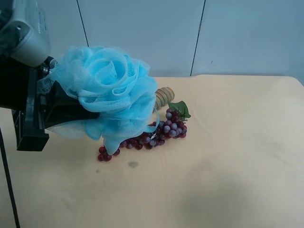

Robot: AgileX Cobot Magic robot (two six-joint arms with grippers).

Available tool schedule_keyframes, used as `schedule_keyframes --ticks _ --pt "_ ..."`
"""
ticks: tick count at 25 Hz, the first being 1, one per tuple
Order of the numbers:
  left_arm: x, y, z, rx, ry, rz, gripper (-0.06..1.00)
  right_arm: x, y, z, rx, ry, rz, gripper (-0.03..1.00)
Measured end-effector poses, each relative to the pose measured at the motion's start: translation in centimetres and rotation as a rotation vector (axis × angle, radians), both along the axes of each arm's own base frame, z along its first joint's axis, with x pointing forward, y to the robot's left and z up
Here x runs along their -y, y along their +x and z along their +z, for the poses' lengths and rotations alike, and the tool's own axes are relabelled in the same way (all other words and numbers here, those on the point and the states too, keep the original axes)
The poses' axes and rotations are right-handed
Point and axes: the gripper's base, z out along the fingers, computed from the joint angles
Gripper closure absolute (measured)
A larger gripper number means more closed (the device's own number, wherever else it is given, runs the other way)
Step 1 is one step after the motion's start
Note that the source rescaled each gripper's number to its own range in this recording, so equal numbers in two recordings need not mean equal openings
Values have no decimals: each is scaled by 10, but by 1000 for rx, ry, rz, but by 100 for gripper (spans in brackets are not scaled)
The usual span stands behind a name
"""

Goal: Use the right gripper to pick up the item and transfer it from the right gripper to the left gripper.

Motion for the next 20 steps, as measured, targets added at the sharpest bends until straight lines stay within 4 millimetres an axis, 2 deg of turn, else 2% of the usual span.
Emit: schedule_keyframes --ticks 6,14,20 --pt "0 0 0 0 0 0 92 -1 1 0 0 0 -163 -3" --pt "1 2 -1 -68 -37 52 92 -1 1 0 0 1 -170 -3" --pt "14 24 6 -152 -29 128 92 -1 1 0 0 1 -170 -3"
